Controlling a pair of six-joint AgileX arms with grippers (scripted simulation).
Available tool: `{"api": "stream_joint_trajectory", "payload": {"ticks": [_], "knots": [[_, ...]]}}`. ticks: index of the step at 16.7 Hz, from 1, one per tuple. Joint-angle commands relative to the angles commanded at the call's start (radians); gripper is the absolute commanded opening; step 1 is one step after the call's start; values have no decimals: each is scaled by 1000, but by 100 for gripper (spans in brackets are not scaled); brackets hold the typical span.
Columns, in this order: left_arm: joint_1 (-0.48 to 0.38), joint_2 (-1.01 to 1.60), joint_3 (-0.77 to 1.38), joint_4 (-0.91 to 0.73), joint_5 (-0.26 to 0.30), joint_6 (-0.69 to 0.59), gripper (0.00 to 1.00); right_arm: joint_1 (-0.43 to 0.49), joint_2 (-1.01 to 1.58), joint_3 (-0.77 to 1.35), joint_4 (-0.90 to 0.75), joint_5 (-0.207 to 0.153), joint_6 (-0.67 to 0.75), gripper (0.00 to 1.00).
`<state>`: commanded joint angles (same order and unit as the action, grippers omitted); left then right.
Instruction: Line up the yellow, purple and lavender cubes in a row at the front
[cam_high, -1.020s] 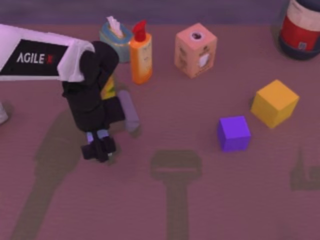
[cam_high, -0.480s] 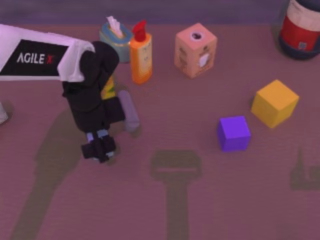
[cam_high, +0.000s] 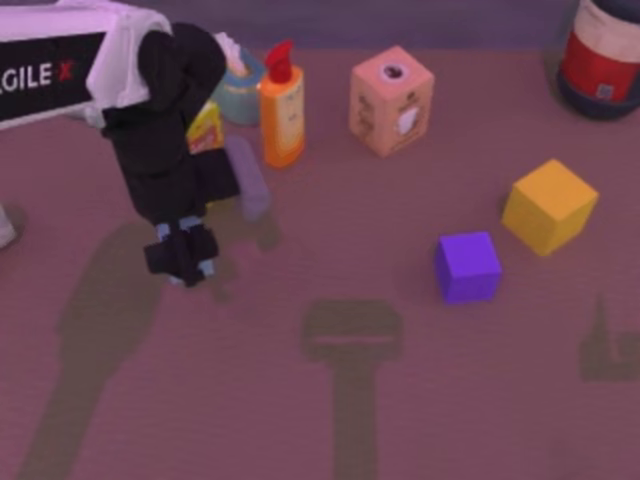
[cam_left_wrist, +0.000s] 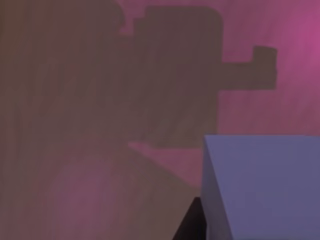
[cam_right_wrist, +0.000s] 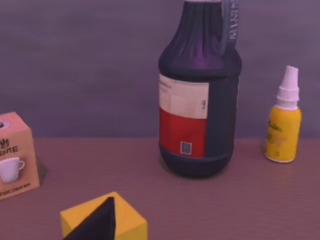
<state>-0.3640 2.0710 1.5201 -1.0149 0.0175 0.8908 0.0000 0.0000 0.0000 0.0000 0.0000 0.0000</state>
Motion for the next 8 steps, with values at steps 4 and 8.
{"api": "stream_joint_trajectory", "payload": {"ticks": [4, 8], "knots": [[2, -13, 11, -16, 0, -1, 0, 0, 0, 0, 0, 0, 0, 100], [-42, 15, 47, -34, -1, -15, 0, 0, 0, 0, 0, 0, 0, 100]]}}
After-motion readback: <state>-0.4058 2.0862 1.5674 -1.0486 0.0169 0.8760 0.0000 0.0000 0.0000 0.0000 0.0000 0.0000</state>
